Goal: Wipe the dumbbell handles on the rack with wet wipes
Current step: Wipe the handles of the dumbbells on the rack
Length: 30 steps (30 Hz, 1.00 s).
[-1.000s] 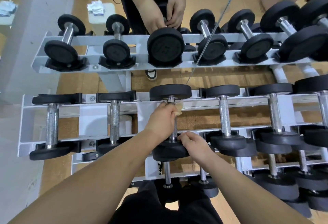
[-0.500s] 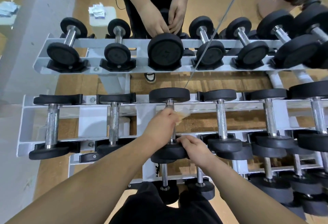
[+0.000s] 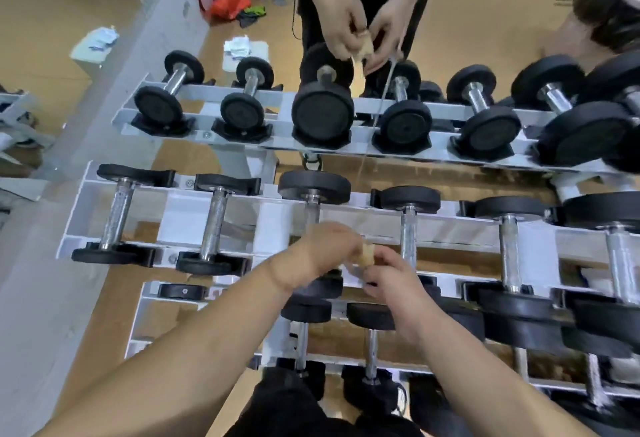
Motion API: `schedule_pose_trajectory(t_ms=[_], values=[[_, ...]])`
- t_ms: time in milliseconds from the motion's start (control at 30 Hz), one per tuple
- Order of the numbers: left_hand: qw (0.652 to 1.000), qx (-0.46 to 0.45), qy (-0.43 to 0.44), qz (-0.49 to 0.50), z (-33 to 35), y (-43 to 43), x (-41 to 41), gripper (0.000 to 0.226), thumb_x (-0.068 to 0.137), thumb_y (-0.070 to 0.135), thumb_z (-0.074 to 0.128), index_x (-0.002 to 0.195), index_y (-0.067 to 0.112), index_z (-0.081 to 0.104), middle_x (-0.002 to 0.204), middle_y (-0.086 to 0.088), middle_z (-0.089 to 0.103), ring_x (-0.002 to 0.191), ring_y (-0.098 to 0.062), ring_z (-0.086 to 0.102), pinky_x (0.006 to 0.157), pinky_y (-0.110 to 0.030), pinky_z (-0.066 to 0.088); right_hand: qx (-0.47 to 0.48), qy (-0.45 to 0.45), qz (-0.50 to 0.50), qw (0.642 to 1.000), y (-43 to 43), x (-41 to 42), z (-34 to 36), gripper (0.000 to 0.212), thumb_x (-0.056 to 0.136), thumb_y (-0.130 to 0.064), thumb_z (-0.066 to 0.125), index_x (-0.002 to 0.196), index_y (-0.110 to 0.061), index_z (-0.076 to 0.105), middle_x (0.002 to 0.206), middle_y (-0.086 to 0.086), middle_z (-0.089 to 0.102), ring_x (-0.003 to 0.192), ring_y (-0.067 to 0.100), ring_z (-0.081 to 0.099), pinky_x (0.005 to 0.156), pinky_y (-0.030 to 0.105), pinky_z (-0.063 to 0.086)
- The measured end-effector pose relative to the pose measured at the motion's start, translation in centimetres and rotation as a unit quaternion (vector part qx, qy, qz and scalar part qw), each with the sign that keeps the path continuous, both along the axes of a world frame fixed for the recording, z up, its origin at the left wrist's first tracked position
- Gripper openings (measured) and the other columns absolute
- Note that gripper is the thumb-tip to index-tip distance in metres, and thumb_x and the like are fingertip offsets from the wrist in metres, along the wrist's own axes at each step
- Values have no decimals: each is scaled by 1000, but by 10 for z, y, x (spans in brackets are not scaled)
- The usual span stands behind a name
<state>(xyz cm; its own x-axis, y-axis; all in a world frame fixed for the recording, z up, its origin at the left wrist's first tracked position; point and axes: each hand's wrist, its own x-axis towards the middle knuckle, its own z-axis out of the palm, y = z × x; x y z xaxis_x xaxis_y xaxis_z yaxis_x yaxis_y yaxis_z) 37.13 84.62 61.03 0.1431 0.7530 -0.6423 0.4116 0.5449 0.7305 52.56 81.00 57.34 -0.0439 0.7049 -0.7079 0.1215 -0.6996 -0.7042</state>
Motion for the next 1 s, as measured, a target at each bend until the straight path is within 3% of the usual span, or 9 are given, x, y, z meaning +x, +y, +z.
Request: schedule_pose_trajectory(t_ms=[67,133,267,367,533,667,833,933,1000], values=[[996,28,-60,66,15,-22,31,13,68,25,60,67,13,62,75,-6,54,76,-20,49,74,-35,38,4,98,-23,995,-3,37,9,54,84,10,58,119,-27,72,123,12,69,116,31,66,107,48,53],[985,37,-90,144,19,-39,57,13,78,21,65,67,14,66,68,3,58,69,-13,53,70,-29,40,12,168,-9,986,-5,70,19,53,75,5,67,122,-19,72,121,19,70,112,32,67,101,49,53],[953,-16,-165,252,16,-62,113,18,96,6,61,83,14,68,71,-3,69,67,-17,65,64,-30,53,26,181,30,983,-14,127,33,37,89,-11,77,124,-3,69,117,20,74,103,33,71,88,44,56],[950,15,-156,270,12,-79,142,10,102,12,61,96,15,68,85,-9,74,76,-21,70,63,-31,56,16,216,-24,976,-22,152,40,41,92,-24,73,124,0,70,116,16,76,102,28,73,86,39,56],[957,55,-139,249,17,-87,163,12,103,28,63,106,20,71,98,-7,79,89,-23,74,81,-41,57,-21,319,-96,943,-25,174,49,51,97,-17,69,133,14,52,127,28,67,112,32,67,98,45,57],[958,35,-153,241,23,-83,163,12,103,30,63,99,24,73,101,-10,78,90,-24,72,80,-42,56,-40,297,-119,947,-16,174,55,37,91,-3,74,119,-11,50,112,21,74,98,30,75,82,41,62],[913,-24,-266,309,17,-62,145,17,106,18,56,111,6,67,107,-19,76,88,-26,74,67,-33,60,-30,258,-155,953,7,156,55,36,91,-5,73,124,-9,60,108,17,72,89,27,71,68,38,59],[890,-58,-306,333,9,-49,130,26,105,18,57,124,0,63,110,-20,76,94,-29,76,72,-37,62,-35,273,-175,945,17,139,53,47,91,-8,73,136,-5,59,121,23,71,98,29,72,72,39,60],[878,-93,-337,328,3,-38,118,42,102,27,62,134,0,59,119,-21,74,103,-31,73,86,-44,61,-29,262,-167,950,22,129,50,26,97,-6,66,123,-7,64,110,19,74,89,25,74,69,37,60]])
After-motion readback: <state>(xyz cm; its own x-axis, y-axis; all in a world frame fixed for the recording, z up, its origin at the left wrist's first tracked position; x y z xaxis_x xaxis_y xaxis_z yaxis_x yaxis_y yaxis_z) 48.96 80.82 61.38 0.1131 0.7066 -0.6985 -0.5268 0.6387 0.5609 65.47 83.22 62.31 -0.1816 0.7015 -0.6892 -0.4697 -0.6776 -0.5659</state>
